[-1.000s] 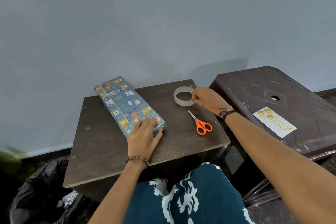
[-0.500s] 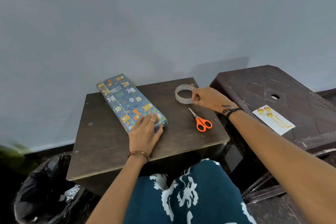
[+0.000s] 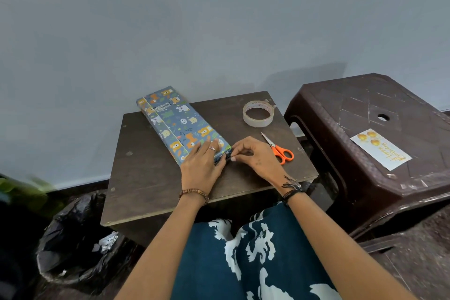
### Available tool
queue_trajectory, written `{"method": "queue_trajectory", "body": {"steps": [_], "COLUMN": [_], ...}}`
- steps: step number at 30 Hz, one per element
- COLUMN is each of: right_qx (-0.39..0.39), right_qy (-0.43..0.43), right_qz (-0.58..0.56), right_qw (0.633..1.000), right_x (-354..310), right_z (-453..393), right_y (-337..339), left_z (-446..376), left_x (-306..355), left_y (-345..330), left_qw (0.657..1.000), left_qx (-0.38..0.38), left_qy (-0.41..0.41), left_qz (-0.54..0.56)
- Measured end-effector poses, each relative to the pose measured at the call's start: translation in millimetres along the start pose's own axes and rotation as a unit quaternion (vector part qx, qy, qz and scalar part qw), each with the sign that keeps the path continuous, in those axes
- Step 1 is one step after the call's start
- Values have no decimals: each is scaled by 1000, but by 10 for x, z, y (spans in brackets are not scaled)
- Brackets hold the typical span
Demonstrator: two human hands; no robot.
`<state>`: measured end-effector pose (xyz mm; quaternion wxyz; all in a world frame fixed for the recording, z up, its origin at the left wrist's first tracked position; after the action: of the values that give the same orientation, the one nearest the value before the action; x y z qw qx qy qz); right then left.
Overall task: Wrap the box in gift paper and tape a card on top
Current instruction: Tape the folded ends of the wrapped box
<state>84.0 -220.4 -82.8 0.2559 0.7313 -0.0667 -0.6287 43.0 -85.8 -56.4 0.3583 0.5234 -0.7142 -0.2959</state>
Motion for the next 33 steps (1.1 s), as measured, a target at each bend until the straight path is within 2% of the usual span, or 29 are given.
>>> {"method": "queue_trajectory", "body": {"steps": [11,24,28,33], "right_qx": [97,111,121,152], "right_qy": [26,45,51,8], "right_qz": [57,200,189,117], "right_qw": [993,972,973,981], "right_x": [-21,-103,-135,-119], "right_z": [63,71,92,93], "right_y": [-21,-107,-86,49], "left_z": [11,13,9,-7], "left_x": [4,7,22,38], "left_y": [17,9,25,19], "left_qw": [1000,999,999,999], "left_qx": [23,30,34,24], "left_qy": [-9,-29,-34,-35], "left_qz": [13,14,16,12]}}
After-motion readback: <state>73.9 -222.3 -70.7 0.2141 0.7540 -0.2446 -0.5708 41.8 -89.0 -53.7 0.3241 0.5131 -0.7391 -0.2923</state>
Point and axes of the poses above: each hand's wrist, its own z-axis away from the middle knuckle, its own y-axis out of the back of the hand, x = y × z, the point moved 8 cm from there along -z, towards the middle knuckle, and after that the axes turned 1 degree about z, right-handed, at the moved point
